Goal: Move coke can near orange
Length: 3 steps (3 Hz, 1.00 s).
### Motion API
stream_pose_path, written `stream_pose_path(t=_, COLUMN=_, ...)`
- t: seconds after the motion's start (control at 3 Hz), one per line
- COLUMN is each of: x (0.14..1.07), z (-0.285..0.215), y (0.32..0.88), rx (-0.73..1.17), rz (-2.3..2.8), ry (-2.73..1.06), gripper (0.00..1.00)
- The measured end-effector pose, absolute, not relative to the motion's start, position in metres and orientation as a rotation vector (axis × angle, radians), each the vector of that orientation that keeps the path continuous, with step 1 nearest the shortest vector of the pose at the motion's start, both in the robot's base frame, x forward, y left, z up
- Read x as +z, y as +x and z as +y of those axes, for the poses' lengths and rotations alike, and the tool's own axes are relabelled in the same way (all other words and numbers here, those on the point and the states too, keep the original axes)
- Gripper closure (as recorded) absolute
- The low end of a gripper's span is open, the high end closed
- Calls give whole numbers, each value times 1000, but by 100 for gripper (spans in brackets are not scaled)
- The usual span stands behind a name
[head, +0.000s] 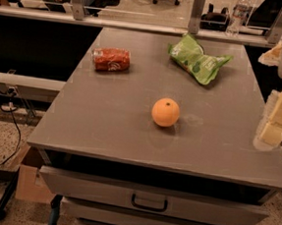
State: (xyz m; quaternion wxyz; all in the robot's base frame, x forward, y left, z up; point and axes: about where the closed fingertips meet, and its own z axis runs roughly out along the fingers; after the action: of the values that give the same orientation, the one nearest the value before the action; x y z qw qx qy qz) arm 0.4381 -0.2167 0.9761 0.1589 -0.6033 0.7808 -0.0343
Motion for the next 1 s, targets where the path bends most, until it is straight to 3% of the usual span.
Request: stream_pose_path(t=1.0, x=987, z=-210, y=483, rx=-12, rz=2077, ry=-1703, gripper=0)
